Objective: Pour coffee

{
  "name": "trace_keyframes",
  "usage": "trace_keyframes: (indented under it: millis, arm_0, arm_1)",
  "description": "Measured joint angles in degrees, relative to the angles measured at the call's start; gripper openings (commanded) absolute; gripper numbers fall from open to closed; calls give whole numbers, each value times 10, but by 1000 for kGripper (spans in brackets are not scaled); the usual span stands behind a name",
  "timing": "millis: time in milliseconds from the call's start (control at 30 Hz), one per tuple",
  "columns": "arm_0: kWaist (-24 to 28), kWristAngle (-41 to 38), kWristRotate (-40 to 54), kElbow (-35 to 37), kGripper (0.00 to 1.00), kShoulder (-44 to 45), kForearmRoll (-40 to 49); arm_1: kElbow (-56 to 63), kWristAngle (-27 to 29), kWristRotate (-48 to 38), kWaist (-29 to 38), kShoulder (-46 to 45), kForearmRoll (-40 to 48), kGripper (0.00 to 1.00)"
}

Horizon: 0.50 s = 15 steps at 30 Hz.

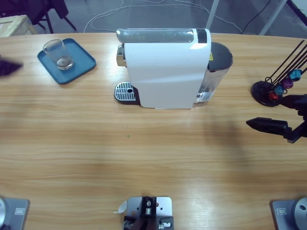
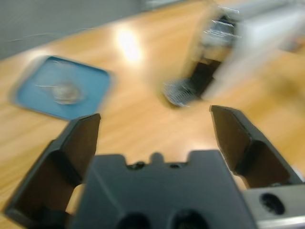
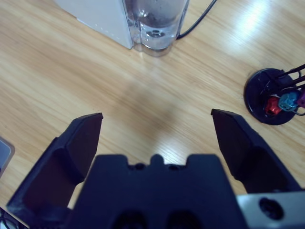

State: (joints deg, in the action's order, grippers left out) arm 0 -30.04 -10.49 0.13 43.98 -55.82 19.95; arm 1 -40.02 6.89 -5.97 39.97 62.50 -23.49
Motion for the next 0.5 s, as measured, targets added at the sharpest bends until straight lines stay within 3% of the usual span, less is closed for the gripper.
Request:
trace_keyframes:
  millis: [200, 500]
  arm_0:
    - [-25, -11, -3, -78, 1000, 139, 31]
    - [-25, 18, -35, -96, 1000, 169, 31]
  arm_1:
    - [5, 3, 0, 0, -7, 6, 1000]
    - [19, 29, -28, 0, -59, -8, 1000]
